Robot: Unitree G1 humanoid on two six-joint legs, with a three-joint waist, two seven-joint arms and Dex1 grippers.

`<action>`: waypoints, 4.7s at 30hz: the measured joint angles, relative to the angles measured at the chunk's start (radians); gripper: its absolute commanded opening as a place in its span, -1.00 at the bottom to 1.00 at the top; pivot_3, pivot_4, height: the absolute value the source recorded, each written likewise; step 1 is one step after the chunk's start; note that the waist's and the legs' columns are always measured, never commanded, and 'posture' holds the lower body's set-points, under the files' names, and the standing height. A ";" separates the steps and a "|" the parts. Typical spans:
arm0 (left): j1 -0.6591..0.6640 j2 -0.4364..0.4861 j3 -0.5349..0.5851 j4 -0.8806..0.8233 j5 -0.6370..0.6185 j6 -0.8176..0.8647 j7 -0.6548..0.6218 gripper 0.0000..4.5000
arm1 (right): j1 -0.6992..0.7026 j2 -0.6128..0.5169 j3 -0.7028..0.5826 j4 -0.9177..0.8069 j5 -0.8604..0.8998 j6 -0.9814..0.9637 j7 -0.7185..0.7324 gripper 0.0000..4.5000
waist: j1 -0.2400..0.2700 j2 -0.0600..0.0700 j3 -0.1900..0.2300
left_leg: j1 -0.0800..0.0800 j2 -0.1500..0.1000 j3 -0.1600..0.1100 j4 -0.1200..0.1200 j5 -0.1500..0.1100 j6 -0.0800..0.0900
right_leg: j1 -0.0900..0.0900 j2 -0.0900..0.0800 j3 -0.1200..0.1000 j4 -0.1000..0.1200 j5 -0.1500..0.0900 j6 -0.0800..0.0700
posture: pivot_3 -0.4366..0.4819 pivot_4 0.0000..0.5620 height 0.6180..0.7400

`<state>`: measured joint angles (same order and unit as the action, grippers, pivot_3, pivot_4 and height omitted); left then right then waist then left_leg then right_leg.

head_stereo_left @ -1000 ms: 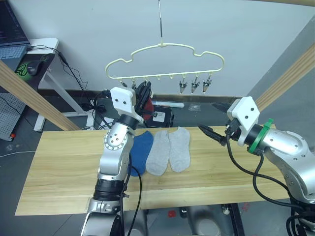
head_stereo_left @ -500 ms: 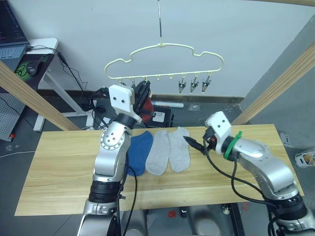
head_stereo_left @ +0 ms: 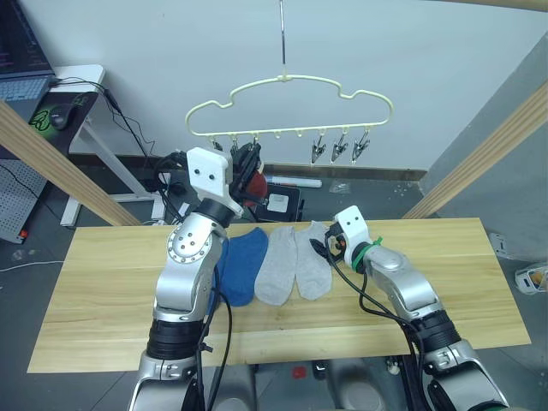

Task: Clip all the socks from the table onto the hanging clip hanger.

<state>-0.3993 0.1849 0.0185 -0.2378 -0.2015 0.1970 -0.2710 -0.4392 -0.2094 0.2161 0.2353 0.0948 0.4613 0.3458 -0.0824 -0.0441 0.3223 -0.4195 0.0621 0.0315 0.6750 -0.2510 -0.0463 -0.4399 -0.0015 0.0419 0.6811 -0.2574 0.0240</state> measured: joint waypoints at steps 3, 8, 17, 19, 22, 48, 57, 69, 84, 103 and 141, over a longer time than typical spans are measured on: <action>0.000 0.000 0.000 -0.001 0.000 0.013 -0.001 -0.96 | -0.010 0.023 -0.008 0.053 -0.003 -0.015 0.001 0.83 | 0.001 0.000 0.000 | 0.000 0.000 0.000 0.000 0.000 0.000 | 0.000 0.000 0.000 0.000 0.000 0.000 | -0.30 0.19 1.00; 0.001 0.000 0.000 -0.002 -0.001 0.017 -0.001 -0.96 | -0.010 0.030 -0.020 0.057 -0.004 -0.016 0.006 0.12 | 0.001 0.000 0.000 | 0.000 0.000 0.000 0.000 0.000 0.000 | 0.000 0.000 0.000 0.000 0.000 0.000 | -0.30 0.18 1.00; 0.012 0.010 0.012 -0.033 -0.034 0.039 -0.009 -0.96 | 0.031 0.026 -0.019 0.004 -0.005 -0.016 0.018 -1.00 | 0.001 0.000 0.000 | 0.000 0.000 0.000 -0.001 0.000 0.000 | 0.000 0.000 0.001 0.000 0.000 0.000 | -0.32 0.15 1.00; 0.015 0.016 0.021 -0.041 -0.053 0.058 -0.022 -0.96 | 0.053 0.011 -0.018 -0.047 -0.005 -0.014 0.032 -1.00 | 0.001 0.000 0.000 | 0.000 0.000 0.000 -0.001 0.000 0.000 | 0.000 0.000 0.001 0.000 0.000 0.000 | -0.33 0.14 1.00; 0.019 0.033 0.035 -0.052 -0.082 0.081 -0.034 -0.96 | 0.076 -0.018 -0.015 -0.133 -0.004 -0.014 0.065 -1.00 | 0.001 0.000 0.000 | 0.000 0.000 0.000 -0.001 0.000 0.000 | 0.000 0.000 0.001 0.000 0.000 0.000 | -0.34 0.12 1.00; -0.092 0.214 0.300 -0.073 -0.734 0.616 -0.101 -1.00 | -0.132 -0.113 0.119 -0.478 0.042 -0.161 0.437 -1.00 | 0.000 0.000 0.000 | -0.001 0.001 -0.002 0.000 0.000 -0.001 | -0.001 -0.001 -0.001 -0.001 0.000 0.000 | -0.37 0.06 1.00; -0.092 0.231 0.316 -0.070 -0.832 0.668 -0.065 -1.00 | -0.182 -0.070 0.132 -0.334 0.012 -0.261 0.449 -1.00 | 0.000 0.000 0.000 | -0.002 0.001 -0.002 0.000 0.000 -0.001 | -0.001 -0.001 -0.001 0.000 0.000 0.000 | -0.34 0.06 1.00; -0.075 0.261 0.316 -0.075 -0.862 0.670 -0.068 -1.00 | -0.221 -0.039 0.122 -0.221 -0.025 -0.382 0.431 -1.00 | 0.000 0.000 0.000 | -0.002 0.001 -0.002 0.000 0.000 -0.001 | -0.001 -0.002 -0.001 0.000 0.000 0.000 | -0.32 0.06 1.00; -0.042 0.282 0.314 -0.081 -0.861 0.663 -0.090 -1.00 | -0.246 -0.011 0.083 -0.165 -0.022 -0.406 0.416 -1.00 | 0.000 0.000 0.000 | -0.002 0.001 -0.002 0.000 0.000 -0.001 | -0.001 -0.002 -0.001 0.000 0.000 0.000 | -0.31 0.06 1.00; -0.025 0.294 0.309 -0.091 -0.862 0.645 -0.096 -0.42 | -0.287 0.040 0.057 -0.118 -0.013 -0.384 0.402 -1.00 | 0.000 0.000 0.000 | -0.002 0.001 -0.002 0.000 0.000 -0.001 | -0.001 -0.002 -0.001 0.000 0.000 0.000 | -0.29 0.04 1.00; 0.280 0.530 0.213 -0.279 -0.542 0.375 -0.462 0.24 | 0.031 -0.229 -0.122 -0.795 0.134 0.235 0.340 -0.08 | 0.003 -0.001 -0.003 | -0.002 0.000 -0.001 0.000 0.000 -0.001 | -0.002 -0.002 -0.001 0.000 0.000 0.000 | -0.33 -0.18 1.00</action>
<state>-0.1188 0.7151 0.2312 -0.5171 -0.7435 0.5718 -0.7325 -0.4084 -0.4380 0.0937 -0.5602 0.2292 0.6964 0.6855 -0.0795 -0.0452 0.3188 -0.4217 0.0617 0.0302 0.6749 -0.2508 -0.0470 -0.4418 -0.0036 0.0406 0.6811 -0.2575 0.0239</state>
